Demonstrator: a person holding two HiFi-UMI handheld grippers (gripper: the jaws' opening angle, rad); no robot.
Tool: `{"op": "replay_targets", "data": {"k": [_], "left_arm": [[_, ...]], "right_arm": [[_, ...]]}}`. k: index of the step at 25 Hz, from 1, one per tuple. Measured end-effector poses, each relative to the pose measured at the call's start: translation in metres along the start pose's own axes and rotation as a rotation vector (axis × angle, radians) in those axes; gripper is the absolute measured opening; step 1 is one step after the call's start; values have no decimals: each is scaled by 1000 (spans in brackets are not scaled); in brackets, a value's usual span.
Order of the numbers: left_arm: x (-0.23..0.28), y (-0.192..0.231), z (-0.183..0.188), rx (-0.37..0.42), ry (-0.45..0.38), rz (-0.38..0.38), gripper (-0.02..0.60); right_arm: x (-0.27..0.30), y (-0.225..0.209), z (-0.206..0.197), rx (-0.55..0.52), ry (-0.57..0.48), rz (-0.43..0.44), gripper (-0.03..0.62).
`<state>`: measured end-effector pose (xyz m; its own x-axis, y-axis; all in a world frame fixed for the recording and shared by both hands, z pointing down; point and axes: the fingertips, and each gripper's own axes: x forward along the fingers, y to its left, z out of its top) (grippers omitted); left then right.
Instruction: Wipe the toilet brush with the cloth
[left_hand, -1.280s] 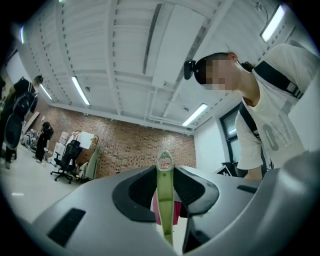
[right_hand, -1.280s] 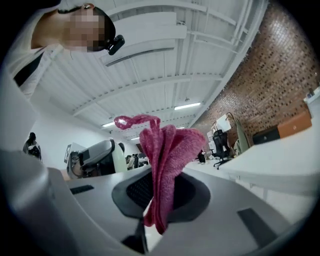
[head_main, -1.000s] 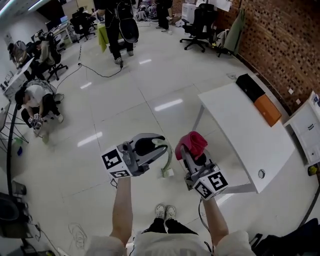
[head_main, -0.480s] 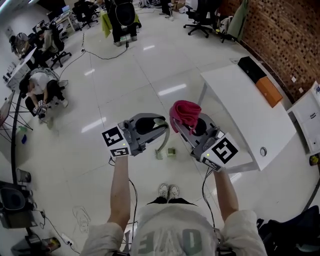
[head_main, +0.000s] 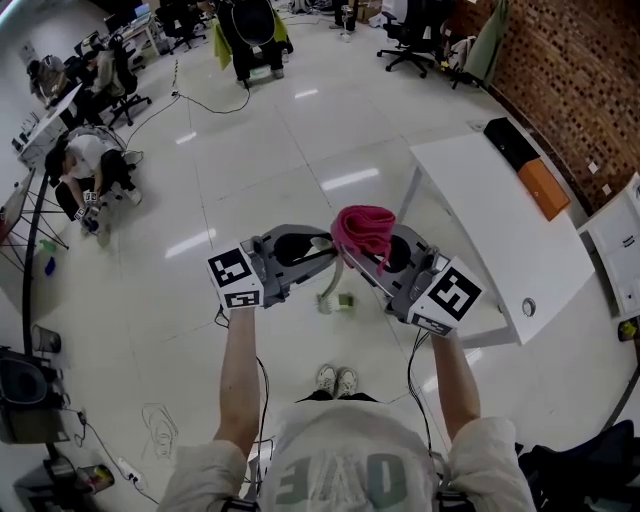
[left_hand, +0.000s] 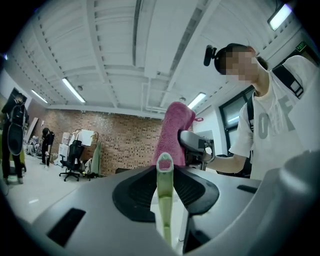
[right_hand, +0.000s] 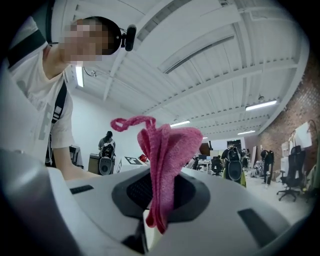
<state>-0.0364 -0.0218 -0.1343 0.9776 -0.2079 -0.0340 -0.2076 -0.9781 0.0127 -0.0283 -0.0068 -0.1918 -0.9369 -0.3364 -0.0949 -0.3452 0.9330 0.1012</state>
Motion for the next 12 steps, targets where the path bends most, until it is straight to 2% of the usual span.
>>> {"op": "replay_targets", "data": {"k": [4, 7, 12], "left_arm": [[-3, -3, 1, 11, 6, -12, 109], [-5, -3, -1, 15, 19, -19, 109], [-10, 1, 9, 1, -44, -14, 109]], "right_arm": [[11, 6, -18, 10, 68, 35, 31], [15, 4, -25, 50, 67, 29, 31], [9, -7, -36, 77, 87, -6, 31]]}}
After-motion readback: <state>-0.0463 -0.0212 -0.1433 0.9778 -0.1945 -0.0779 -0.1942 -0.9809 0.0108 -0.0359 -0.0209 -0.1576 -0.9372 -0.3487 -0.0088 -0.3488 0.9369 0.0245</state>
